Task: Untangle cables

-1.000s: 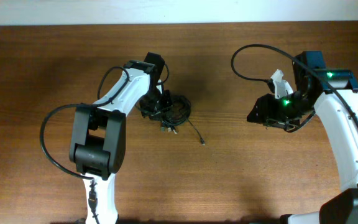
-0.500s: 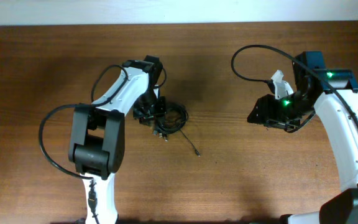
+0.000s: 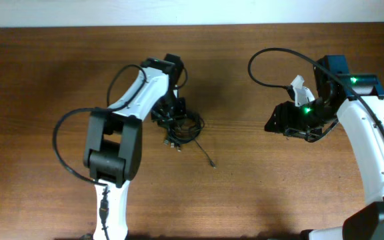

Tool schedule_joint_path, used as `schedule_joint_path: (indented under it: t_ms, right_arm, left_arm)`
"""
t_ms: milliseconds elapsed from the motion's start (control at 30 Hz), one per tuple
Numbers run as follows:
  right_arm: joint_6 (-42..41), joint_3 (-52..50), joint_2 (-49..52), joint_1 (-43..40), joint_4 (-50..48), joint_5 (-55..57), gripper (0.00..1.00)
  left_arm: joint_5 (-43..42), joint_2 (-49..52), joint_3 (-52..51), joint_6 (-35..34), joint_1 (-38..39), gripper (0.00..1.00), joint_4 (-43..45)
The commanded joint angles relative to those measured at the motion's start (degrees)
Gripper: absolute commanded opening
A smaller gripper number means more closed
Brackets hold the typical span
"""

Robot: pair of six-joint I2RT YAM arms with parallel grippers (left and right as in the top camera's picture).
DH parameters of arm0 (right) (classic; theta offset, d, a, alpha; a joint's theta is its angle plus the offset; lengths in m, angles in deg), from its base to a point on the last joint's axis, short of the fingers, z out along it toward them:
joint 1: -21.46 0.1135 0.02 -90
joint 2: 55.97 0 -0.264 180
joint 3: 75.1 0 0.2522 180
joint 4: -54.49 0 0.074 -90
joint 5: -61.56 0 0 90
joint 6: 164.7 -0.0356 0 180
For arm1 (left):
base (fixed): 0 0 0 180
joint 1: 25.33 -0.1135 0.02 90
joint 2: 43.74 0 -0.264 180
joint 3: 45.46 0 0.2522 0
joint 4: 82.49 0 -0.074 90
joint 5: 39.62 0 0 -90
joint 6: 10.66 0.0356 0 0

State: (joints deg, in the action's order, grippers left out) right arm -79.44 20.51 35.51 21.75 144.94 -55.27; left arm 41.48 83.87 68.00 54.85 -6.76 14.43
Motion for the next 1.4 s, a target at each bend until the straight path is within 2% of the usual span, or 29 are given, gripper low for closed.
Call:
schedule_joint_path:
  t_ms: [0,33,67,100,133,167,267,367,433,500,600,633,667,700,767,867,1000,1100,1133,1167,1267,1367]
  right_arm:
    - [0.0,-0.31,0.52,-0.31,-0.07,0.74,0.6]
    - [0.0,-0.31,0.52,-0.31,0.02,0.74,0.6]
    - [0.0,-0.31,0.52,-0.31,0.02,0.74,0.6]
    - [0.0,-0.31,0.52,-0.31,0.0,0.74,0.6]
    - [0.0,-0.31,0.52,-0.31,0.02,0.74,0.6]
    - [0.0,-0.31,0.52,-0.31,0.09,0.72,0.6]
    - [-0.02,-0.7,0.5,-0.31,0.07,0.7,0.6]
    - [-0.02,-2.99,0.52,-0.31,0.02,0.7,0.6]
    - [-0.26,-5.6,0.52,-0.31,-0.94,0.48,0.6]
    - [-0.26,-9.18,0.52,-0.31,-2.84,-0.11,0.6]
    - [-0.24,-13.31,0.52,-0.31,-5.33,-4.66,0.6]
    - [-0.24,-14.67,0.52,-0.31,-6.51,-5.62,0.6]
    - [-0.26,-16.0,0.52,-0.24,-7.74,-5.99,0.6]
    - [-0.26,-16.52,0.52,-0.24,-8.28,-5.99,0.6]
    - [-0.26,-17.7,0.52,-0.24,-9.29,-6.01,0.6]
    - [-0.5,-18.32,0.52,-0.24,-9.64,-6.01,0.6]
    - [-2.49,-18.32,0.52,-0.24,-10.25,-5.99,0.6]
    - [-6.91,-18.32,0.52,0.87,-11.47,-6.08,0.6]
    - [-7.98,-18.32,0.52,2.16,-12.52,-6.12,0.6]
    - [-8.87,-18.32,0.52,3.34,-13.62,-6.12,0.6]
    - [-17.35,-18.32,0.52,9.25,-19.96,-6.08,0.6]
    - [-21.77,-18.32,0.52,14.4,-26.88,-5.42,0.6]
  left_arm:
    - [0.22,2.78,-0.39,-0.72,1.05,0.16,0.68]
    - [0.22,3.08,-0.39,-0.7,1.05,0.04,0.57]
    - [0.17,3.15,-0.39,0.7,1.05,0.0,0.76]
    - [-0.28,3.13,0.2,3.93,1.05,0.0,0.94]
    - [-2.51,3.13,1.18,10.4,0.98,0.0,0.9]
    - [-7.58,3.04,3.15,19.98,0.98,0.0,0.24]
    - [-19.08,3.04,7.58,34.8,1.01,0.0,-2.01]
    - [-26.29,3.04,9.53,38.34,1.01,0.0,-2.23]
    - [-29.79,3.04,9.53,38.32,1.05,0.0,-1.88]
    - [-29.51,3.04,9.53,37.92,1.42,0.0,-2.12]
    - [-16.61,3.04,9.53,29.09,1.42,0.0,-4.07]
    - [-12.81,3.04,9.53,26.99,1.27,0.12,-5.62]
    - [-8.24,3.04,9.51,25.24,1.27,0.33,-8.31]
    - [-6.51,3.04,9.35,24.5,1.36,0.42,-9.49]
    - [-5.01,3.06,8.5,23.32,1.7,0.46,-10.25]
    - [-4.55,3.06,5.46,20.7,1.79,0.47,-8.24]
    - [-5.42,3.06,1.18,19.71,2.56,0.43,-3.23]
    - [-5.46,3.06,0.83,19.52,3.65,0.42,-1.9]
    - [-5.44,3.06,0.81,19.52,4.09,0.35,-1.25]
    - [-5.44,3.06,0.83,19.52,4.39,0.22,-0.55]
    - [-5.44,3.06,0.83,19.54,5.64,0.0,2.99]
    - [-5.46,3.06,0.83,19.52,6.54,0.0,5.55]
